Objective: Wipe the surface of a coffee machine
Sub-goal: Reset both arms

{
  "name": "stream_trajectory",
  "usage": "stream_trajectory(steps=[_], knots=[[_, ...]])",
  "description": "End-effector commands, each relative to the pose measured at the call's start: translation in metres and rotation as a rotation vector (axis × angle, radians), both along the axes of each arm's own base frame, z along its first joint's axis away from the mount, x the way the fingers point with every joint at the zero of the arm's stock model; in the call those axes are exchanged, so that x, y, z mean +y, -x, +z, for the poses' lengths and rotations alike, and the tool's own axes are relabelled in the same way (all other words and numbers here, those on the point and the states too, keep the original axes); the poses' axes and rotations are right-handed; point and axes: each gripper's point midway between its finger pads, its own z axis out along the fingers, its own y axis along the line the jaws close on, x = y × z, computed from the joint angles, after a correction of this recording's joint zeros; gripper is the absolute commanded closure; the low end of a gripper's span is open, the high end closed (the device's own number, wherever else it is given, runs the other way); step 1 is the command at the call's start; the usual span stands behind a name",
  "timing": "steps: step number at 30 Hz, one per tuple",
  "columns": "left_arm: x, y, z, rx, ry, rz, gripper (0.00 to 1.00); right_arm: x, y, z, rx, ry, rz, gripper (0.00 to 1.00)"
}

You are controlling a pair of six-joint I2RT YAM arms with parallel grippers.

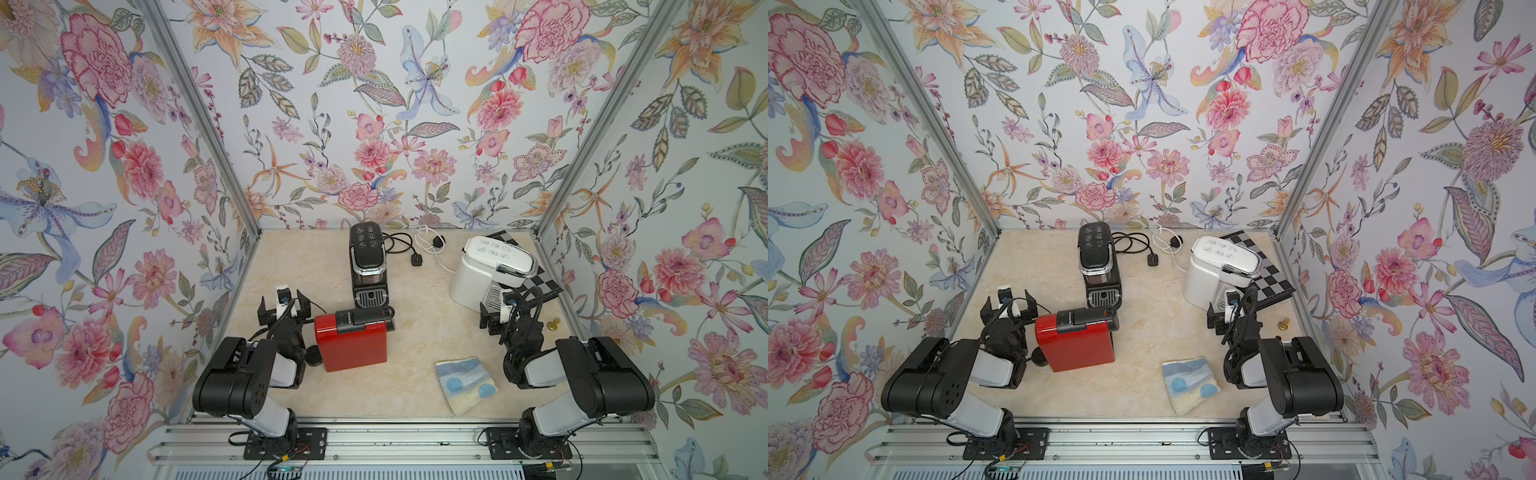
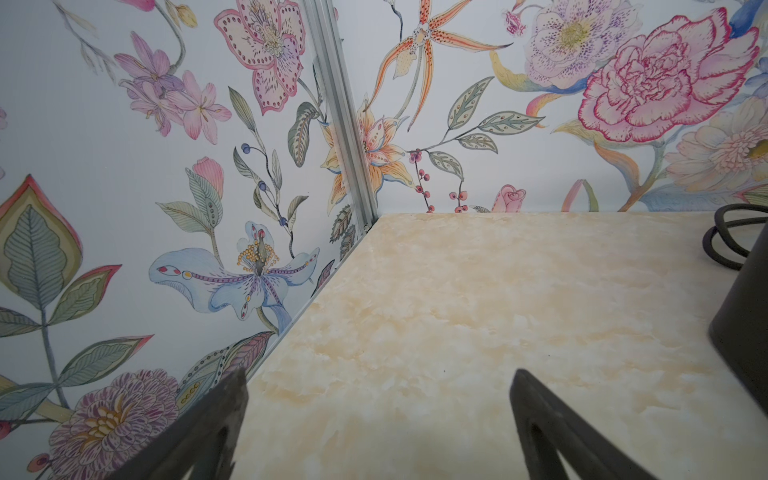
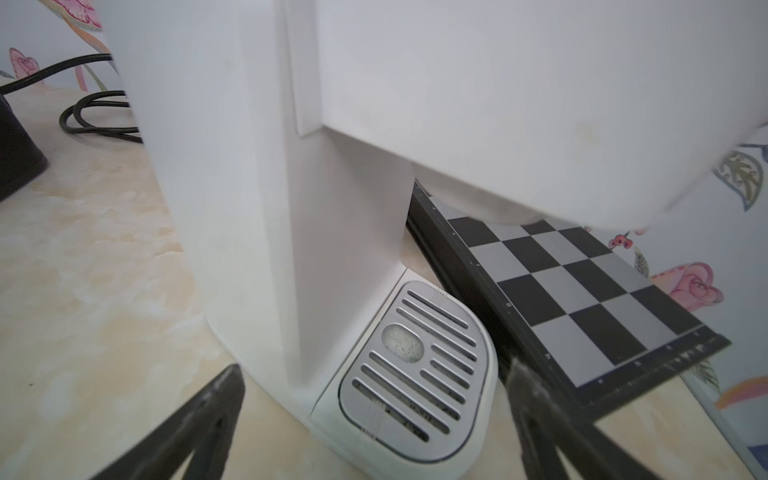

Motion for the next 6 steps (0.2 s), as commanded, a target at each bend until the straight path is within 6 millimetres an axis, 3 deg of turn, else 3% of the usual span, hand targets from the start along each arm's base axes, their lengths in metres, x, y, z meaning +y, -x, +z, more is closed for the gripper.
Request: stream_trajectory(steps=[1, 6], knots=[[-0.0059, 0.0001, 0.0103, -0.036, -0.021, -0.031, 0.01, -0.0127, -0.0144, 0.0076, 0.013, -0.065, -0.033, 0.00], [-0.0057, 0.0007, 0.0104, -0.038, -0.021, -0.033, 0.01, -0.0173, -0.0165, 0.0070, 0.024, -0.074, -0.060, 0.00]])
